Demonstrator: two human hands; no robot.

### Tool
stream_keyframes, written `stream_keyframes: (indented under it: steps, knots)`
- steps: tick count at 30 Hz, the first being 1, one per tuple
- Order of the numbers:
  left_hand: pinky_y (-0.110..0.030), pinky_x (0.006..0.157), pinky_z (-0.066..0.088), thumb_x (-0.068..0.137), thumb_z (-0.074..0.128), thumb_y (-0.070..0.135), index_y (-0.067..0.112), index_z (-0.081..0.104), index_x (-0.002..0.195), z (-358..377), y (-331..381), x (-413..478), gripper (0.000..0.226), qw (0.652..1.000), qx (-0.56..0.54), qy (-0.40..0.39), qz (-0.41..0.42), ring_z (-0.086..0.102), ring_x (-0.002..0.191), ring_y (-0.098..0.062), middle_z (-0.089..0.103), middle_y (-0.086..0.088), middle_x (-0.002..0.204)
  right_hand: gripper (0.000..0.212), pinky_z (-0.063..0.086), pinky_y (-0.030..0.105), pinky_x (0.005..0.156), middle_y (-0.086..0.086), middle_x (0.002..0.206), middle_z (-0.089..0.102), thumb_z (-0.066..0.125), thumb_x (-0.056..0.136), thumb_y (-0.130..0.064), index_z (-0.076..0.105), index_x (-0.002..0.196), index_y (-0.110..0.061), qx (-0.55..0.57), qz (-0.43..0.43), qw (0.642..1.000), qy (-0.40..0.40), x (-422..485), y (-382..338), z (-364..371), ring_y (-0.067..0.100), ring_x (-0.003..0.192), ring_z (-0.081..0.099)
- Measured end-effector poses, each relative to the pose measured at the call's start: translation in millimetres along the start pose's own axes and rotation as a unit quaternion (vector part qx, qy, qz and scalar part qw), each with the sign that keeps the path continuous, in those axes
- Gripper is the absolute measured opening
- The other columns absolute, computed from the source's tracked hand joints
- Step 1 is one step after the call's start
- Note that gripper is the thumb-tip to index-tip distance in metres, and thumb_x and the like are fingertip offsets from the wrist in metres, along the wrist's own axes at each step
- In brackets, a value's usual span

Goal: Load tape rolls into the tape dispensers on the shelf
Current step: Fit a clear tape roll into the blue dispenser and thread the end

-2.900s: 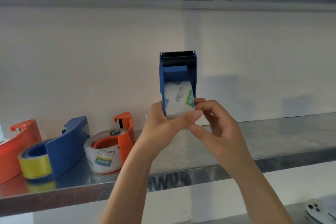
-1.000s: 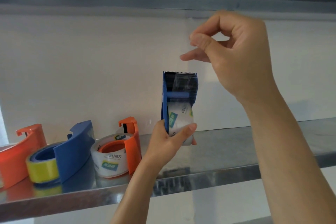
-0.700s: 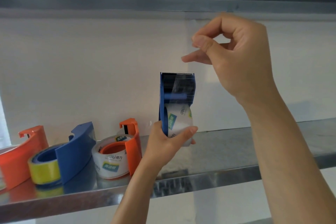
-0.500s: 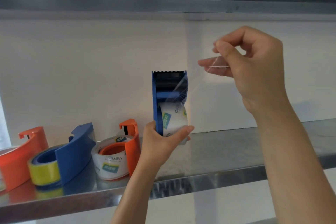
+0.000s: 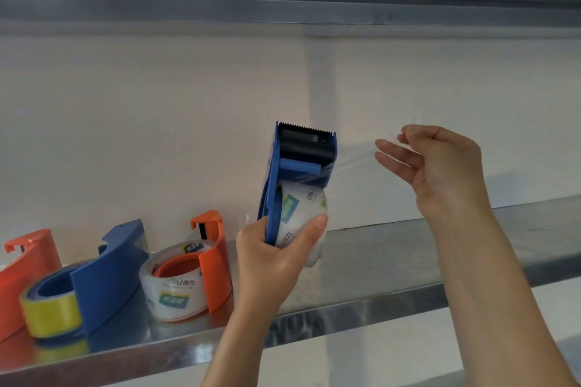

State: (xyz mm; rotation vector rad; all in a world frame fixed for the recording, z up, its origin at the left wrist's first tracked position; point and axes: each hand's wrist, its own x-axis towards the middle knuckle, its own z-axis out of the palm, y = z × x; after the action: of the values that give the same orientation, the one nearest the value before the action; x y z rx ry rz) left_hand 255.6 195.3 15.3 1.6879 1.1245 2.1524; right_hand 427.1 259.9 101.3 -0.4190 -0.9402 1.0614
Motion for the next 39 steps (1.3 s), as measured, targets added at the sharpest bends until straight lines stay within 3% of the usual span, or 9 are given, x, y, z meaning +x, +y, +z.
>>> stream_keyframes:
  steps: [3, 7, 10, 15, 21, 25, 33, 37, 39]
  knots:
    - [-0.017, 0.04, 0.04, 0.065, 0.08, 0.028, 0.025, 0.053, 0.042, 3, 0, 1, 0.036, 1.0, -0.022, 0.016, 0.004, 0.048, 0.039, -0.003, 0.051, 0.005, 0.042, 0.019, 0.059, 0.032, 0.058, 0.009, 0.077, 0.054, 0.05, 0.092, 0.005, 0.057, 0.075, -0.002, 0.009, 0.011, 1.0, 0.019, -1, 4, -4, 0.025, 0.061, 0.072]
    - [-0.021, 0.04, 0.042, 0.067, 0.077, 0.027, 0.017, 0.052, 0.044, 5, -6, -1, 0.036, 1.0, -0.022, -0.004, -0.003, 0.048, 0.038, -0.011, 0.05, -0.002, 0.042, 0.02, 0.059, 0.034, 0.066, 0.01, 0.077, 0.054, 0.051, 0.092, 0.004, 0.056, 0.074, -0.003, 0.01, -0.048, 0.999, 0.009, -2, -2, 1, 0.025, 0.061, 0.071]
    - [-0.022, 0.046, 0.051, 0.072, 0.069, 0.029, -0.002, 0.057, 0.056, 7, -12, -3, 0.037, 0.997, -0.038, -0.056, -0.04, 0.06, 0.047, -0.032, 0.058, -0.023, 0.052, 0.012, 0.059, 0.033, 0.067, 0.012, 0.08, 0.055, 0.052, 0.091, 0.003, 0.057, 0.081, -0.001, -0.068, -0.13, 0.988, -0.057, -3, -15, 18, 0.024, 0.061, 0.071]
    - [-0.027, 0.057, 0.055, 0.077, 0.063, 0.038, -0.005, 0.065, 0.07, 9, -14, 2, 0.044, 0.987, -0.042, -0.133, -0.081, 0.069, 0.057, -0.019, 0.069, -0.017, 0.063, 0.008, 0.06, 0.034, 0.068, 0.014, 0.087, 0.055, 0.05, 0.092, 0.004, 0.058, 0.09, 0.003, -0.159, -0.183, 0.955, -0.168, -5, -27, 57, 0.024, 0.066, 0.073]
    - [-0.021, 0.055, 0.051, 0.08, 0.069, 0.038, 0.005, 0.066, 0.06, -1, -16, 3, 0.038, 0.995, -0.042, -0.081, -0.036, 0.066, 0.054, -0.015, 0.068, -0.009, 0.057, 0.01, 0.061, 0.04, 0.065, 0.01, 0.086, 0.055, 0.048, 0.093, 0.001, 0.057, 0.089, -0.001, -0.16, -0.169, 0.968, -0.098, -3, -26, 65, 0.024, 0.063, 0.073]
    - [-0.014, 0.042, 0.041, 0.072, 0.067, 0.033, 0.019, 0.053, 0.047, -3, -9, 3, 0.031, 0.998, -0.051, 0.001, -0.048, 0.049, 0.04, -0.005, 0.052, 0.001, 0.044, 0.011, 0.061, 0.041, 0.065, 0.004, 0.086, 0.054, 0.043, 0.097, -0.004, 0.053, 0.093, -0.004, -0.154, -0.169, 0.967, -0.109, -17, -30, 59, 0.023, 0.067, 0.074]
    - [-0.018, 0.048, 0.042, 0.077, 0.066, 0.039, 0.007, 0.057, 0.063, -2, -17, 1, 0.036, 0.997, -0.021, -0.074, -0.02, 0.053, 0.048, -0.012, 0.055, -0.002, 0.053, 0.011, 0.061, 0.038, 0.07, 0.009, 0.088, 0.049, 0.041, 0.097, -0.004, 0.048, 0.089, -0.006, -0.121, -0.213, 0.962, -0.122, -22, -49, 57, 0.025, 0.064, 0.073]
    - [-0.043, 0.056, 0.048, 0.073, 0.066, 0.045, -0.009, 0.054, 0.072, -4, -19, 4, 0.056, 0.994, -0.032, -0.091, -0.052, 0.057, 0.059, -0.039, 0.057, -0.03, 0.067, 0.01, 0.061, 0.041, 0.069, 0.012, 0.091, 0.049, 0.041, 0.097, -0.003, 0.048, 0.09, -0.005, -0.141, -0.196, 0.958, -0.156, -13, -49, 67, 0.026, 0.063, 0.073]
    - [-0.042, 0.06, 0.049, 0.067, 0.069, 0.044, -0.005, 0.051, 0.069, -5, -18, 3, 0.052, 0.993, -0.017, -0.093, -0.075, 0.055, 0.058, -0.035, 0.056, -0.023, 0.063, 0.009, 0.061, 0.04, 0.066, 0.014, 0.093, 0.05, 0.043, 0.097, -0.003, 0.049, 0.091, -0.004, -0.159, -0.196, 0.953, -0.167, -10, -49, 72, 0.025, 0.062, 0.073]
